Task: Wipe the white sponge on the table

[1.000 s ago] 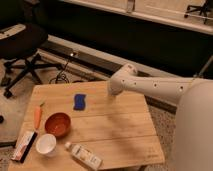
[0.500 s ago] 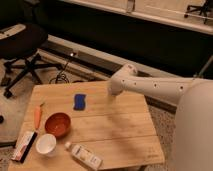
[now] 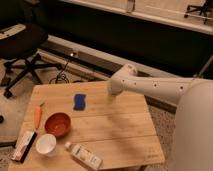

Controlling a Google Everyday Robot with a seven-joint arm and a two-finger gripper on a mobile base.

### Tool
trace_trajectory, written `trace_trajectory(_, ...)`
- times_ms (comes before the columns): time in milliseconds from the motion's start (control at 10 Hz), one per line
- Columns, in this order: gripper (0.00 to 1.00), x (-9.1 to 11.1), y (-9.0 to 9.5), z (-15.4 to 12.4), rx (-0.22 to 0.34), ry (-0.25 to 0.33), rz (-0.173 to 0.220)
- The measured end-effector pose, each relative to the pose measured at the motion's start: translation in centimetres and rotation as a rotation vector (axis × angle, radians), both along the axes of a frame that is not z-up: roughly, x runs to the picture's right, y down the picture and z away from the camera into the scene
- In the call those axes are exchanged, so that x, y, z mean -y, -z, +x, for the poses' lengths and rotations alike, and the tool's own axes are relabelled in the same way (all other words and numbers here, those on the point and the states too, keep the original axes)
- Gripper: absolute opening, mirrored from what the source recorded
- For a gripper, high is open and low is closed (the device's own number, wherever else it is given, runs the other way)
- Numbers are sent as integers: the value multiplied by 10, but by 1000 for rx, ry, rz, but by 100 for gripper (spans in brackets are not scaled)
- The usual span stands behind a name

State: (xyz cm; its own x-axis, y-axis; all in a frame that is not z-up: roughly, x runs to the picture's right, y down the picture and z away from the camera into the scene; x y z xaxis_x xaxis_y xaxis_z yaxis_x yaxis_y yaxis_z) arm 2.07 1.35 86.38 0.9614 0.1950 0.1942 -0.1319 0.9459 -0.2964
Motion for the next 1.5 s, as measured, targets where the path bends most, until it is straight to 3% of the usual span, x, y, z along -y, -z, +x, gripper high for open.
trace_trajectory(1100,80,1,0,0,2,4,2)
trace_trajectory(1400,80,6,-3,-13,54,94,33)
trace_trajectory(1500,80,11,-4,-26,94,176,59)
